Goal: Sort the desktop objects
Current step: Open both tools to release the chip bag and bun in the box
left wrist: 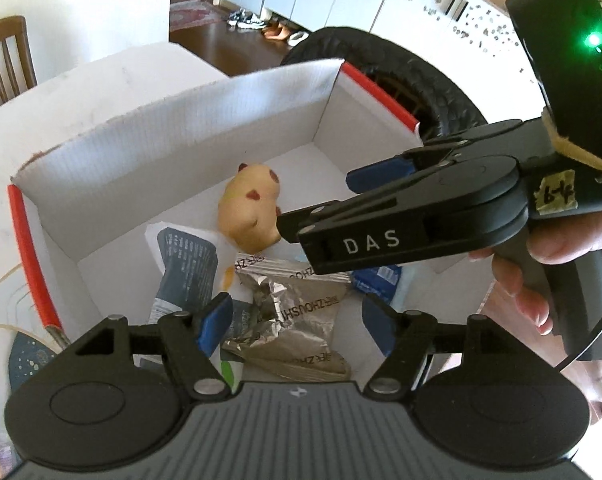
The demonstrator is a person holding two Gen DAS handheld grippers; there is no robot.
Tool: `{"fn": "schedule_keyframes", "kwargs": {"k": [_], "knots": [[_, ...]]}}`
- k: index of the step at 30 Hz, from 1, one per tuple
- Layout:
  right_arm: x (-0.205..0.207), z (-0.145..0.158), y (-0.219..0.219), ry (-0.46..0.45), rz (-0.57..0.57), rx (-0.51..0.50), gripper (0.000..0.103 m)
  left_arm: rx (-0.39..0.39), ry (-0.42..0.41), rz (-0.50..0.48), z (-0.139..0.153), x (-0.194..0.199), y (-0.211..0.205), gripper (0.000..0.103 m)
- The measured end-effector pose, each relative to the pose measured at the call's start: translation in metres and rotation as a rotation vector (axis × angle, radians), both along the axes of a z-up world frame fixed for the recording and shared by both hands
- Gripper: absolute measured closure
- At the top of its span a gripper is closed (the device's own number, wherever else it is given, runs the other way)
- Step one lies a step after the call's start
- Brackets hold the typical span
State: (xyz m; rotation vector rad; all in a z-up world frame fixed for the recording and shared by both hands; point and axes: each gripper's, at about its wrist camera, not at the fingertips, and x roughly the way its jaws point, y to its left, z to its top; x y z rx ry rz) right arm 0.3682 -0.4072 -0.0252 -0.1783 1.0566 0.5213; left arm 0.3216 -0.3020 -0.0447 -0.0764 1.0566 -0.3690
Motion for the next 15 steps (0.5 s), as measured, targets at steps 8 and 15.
{"fn": "schedule_keyframes", "kwargs": {"k": [8, 15], "knots": [[-0.017, 0.025, 0.0, -0.024, 0.023, 0.041, 0.035, -0.03, -0.065, 0.005, 0.021, -0.018, 0.008, 0.033], [-0.039, 0.041, 0.003, -0.038, 0.044, 0.052, 0.034, -0.079, -0.094, 0.035, 0.039, -0.037, 0.024, 0.033]]}}
